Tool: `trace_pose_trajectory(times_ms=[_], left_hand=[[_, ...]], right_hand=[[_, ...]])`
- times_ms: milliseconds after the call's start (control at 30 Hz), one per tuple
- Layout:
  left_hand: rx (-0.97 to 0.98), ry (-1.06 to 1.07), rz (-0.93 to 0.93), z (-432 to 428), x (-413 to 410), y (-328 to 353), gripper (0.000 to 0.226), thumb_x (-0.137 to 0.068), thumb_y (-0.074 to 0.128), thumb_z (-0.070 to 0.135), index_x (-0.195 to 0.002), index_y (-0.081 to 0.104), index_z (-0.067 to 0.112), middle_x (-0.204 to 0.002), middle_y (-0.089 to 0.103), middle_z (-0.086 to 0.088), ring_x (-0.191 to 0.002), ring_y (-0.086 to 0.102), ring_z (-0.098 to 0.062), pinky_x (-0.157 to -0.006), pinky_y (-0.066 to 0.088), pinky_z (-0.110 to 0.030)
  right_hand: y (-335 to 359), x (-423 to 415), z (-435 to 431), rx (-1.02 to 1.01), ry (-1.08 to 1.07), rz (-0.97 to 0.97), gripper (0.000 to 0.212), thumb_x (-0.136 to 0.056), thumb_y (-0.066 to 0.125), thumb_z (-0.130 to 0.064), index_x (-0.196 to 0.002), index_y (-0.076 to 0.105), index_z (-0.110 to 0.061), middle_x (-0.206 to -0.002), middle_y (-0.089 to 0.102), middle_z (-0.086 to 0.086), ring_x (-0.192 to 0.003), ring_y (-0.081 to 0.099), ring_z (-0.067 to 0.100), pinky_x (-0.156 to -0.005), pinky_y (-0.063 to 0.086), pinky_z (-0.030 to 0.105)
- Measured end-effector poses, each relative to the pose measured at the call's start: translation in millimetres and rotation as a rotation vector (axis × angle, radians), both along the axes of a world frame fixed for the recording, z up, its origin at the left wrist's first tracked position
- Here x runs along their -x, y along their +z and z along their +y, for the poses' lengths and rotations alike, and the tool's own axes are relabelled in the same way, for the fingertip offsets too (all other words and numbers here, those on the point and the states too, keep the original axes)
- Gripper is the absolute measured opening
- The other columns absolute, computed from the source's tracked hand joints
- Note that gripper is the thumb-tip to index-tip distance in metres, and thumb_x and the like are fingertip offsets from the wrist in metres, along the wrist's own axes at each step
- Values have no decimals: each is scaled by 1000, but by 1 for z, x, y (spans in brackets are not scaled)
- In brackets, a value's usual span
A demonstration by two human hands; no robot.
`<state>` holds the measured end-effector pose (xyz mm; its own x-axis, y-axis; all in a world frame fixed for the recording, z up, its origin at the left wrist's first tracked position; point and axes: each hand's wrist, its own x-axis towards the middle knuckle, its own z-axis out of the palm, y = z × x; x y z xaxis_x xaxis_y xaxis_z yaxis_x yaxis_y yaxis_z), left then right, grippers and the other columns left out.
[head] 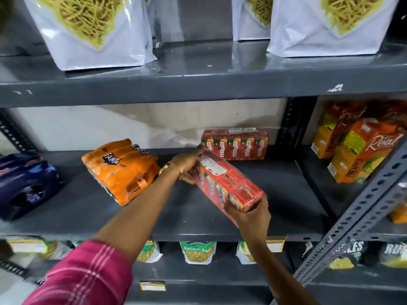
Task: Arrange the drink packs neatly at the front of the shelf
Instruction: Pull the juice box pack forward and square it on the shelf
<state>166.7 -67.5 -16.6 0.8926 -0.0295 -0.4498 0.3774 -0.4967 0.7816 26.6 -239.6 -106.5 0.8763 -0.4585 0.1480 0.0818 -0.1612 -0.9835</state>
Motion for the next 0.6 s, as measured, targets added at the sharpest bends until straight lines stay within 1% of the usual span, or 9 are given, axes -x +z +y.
trace_pose_trajectory(times_ms=[100,200,267,300,367,467,500,567,600], left_hand=[[-4,-202,60,-38,5,18,76,-64,60,76,-124,47,30,-131,54,-9,-110,56,-33,-80,55,-52],[-381,-550,-141,-59,8,21,90,-53,72,69,-131,42,36,-136,51,-3,-109,56,-25,-91,49,-39],[-405,-676,-91,-63,4,26,96,-50,80,54,-134,35,39,-128,57,-3,-101,62,-22,-88,52,-39],[-406,-726,-46,-63,4,29,98,-48,81,48,-133,34,41,-123,60,-2,-98,64,-22,-86,54,-40],[-415,-791,-48,-60,8,26,99,-48,82,41,-133,32,43,-118,61,6,-99,64,-18,-80,55,-33],[-344,-598,-269,-55,30,18,86,-67,79,39,-139,32,32,-118,53,12,-117,55,-23,-71,50,-22],[-412,-508,-398,-50,39,14,86,-72,73,51,-141,30,26,-124,52,7,-124,49,-26,-81,48,-25],[-644,-345,-609,-34,59,-2,117,-51,57,88,-143,21,26,-147,40,-4,-136,35,-30,-110,29,-41],[-622,-210,-679,-22,71,-16,130,-39,54,94,-144,16,27,-153,31,-7,-139,28,-31,-113,20,-48]], right_hand=[[0,26,24,53,51,8,75,-45,94,-39,-106,54,-24,-98,69,-8,-89,69,13,-71,53,18],[3,46,37,103,343,-6,73,-43,93,-41,-106,56,-41,-103,68,-18,-98,62,-4,-84,51,20],[7,36,23,146,343,-46,74,-44,91,-40,-108,56,-52,-107,65,-30,-101,57,-13,-83,48,9],[7,26,9,99,245,-55,81,-45,92,-32,-116,57,-45,-113,66,-23,-106,58,-8,-87,49,14],[8,-3,-26,94,10,76,106,-46,94,-19,-138,43,-14,-137,54,10,-127,49,24,-107,40,37],[0,-38,-71,77,91,227,112,-55,91,-9,-146,25,-3,-147,40,20,-135,40,33,-111,34,45],[-1,-46,-80,75,177,232,107,-58,89,-7,-145,27,-5,-146,43,17,-132,44,30,-108,38,44],[-4,-58,-93,78,333,252,84,-62,87,-8,-133,43,-11,-133,56,11,-115,57,21,-93,49,34],[-5,-60,-97,105,391,265,69,-65,86,-11,-124,50,-14,-124,62,7,-108,61,17,-87,49,29]])
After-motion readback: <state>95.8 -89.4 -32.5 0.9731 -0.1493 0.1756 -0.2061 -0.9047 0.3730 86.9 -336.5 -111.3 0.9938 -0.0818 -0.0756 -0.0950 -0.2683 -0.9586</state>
